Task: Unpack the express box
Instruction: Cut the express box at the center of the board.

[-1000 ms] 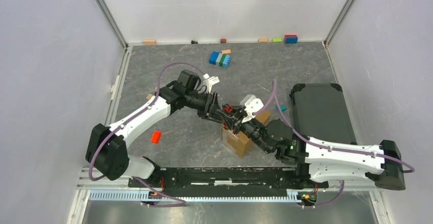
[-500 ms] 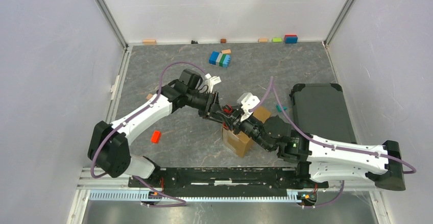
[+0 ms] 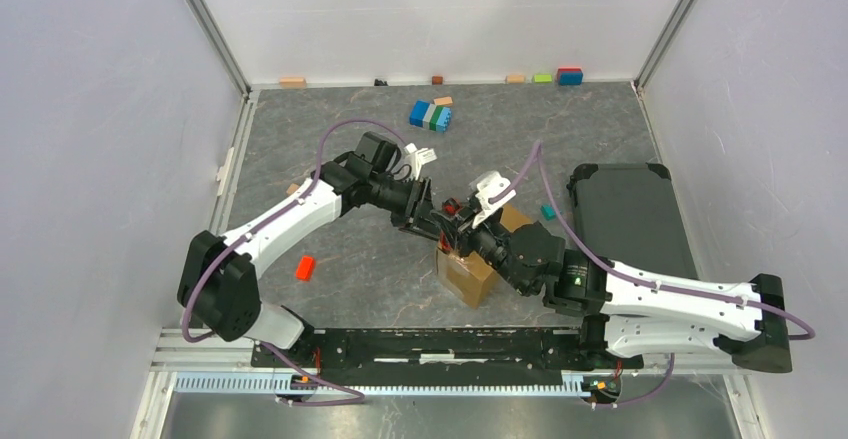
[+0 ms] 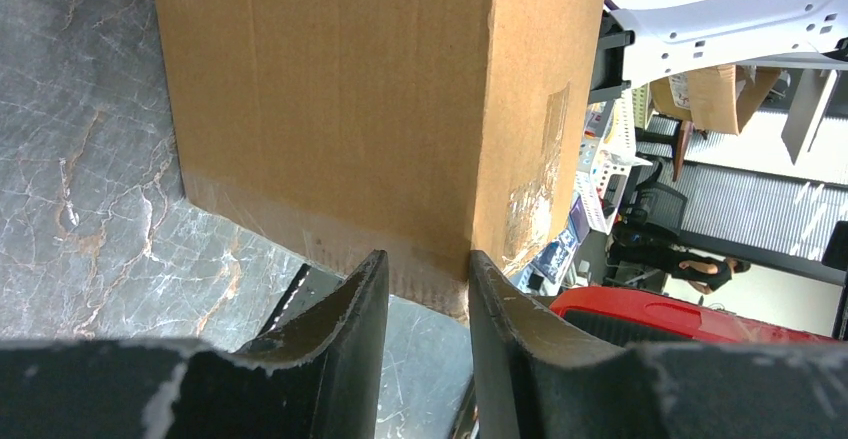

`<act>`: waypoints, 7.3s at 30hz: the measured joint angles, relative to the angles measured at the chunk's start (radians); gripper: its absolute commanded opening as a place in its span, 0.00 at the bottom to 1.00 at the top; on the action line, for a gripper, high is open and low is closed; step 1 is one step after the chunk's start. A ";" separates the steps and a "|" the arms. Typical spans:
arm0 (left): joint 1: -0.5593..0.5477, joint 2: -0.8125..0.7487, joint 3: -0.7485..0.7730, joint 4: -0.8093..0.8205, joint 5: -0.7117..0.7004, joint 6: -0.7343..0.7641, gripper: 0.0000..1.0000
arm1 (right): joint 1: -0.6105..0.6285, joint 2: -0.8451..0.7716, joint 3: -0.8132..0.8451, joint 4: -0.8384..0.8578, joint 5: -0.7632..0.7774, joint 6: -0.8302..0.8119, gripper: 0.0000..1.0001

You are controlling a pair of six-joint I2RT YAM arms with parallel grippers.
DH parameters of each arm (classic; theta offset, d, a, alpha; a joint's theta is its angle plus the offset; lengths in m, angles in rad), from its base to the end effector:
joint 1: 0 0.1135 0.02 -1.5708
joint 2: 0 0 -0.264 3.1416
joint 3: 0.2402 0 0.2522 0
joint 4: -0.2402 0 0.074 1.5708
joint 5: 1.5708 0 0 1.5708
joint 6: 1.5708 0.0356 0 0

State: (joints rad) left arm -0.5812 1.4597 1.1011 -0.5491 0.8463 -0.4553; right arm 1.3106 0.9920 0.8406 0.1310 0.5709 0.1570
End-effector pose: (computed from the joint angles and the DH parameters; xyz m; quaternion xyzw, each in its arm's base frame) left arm 0.2371 -0.1877 0.2692 0.1876 0.8520 -0.4843 0.0655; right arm 0.0780 0.2180 0.3547 -0.2086 0.6820 0.3004 0.6334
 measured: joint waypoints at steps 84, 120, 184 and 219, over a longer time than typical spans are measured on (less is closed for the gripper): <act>-0.023 0.143 0.182 -0.085 -0.034 0.114 0.42 | -0.115 0.000 0.142 -0.293 -0.121 0.016 0.00; -0.008 0.212 0.235 -0.132 0.032 0.129 0.41 | -0.092 0.019 0.243 -0.532 -0.147 0.036 0.00; 0.006 0.227 0.303 -0.116 -0.114 0.154 0.66 | -0.110 0.089 0.385 -0.786 -0.021 0.152 0.00; 0.001 0.188 0.164 0.083 -0.025 0.090 0.57 | -0.127 0.229 0.652 -1.123 -0.090 0.214 0.00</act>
State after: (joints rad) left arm -0.5804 1.6482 1.2648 -0.4660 0.8215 -0.3649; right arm 1.1835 1.2213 1.4929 -0.9920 0.4812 0.3710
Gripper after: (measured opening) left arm 0.578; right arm 0.264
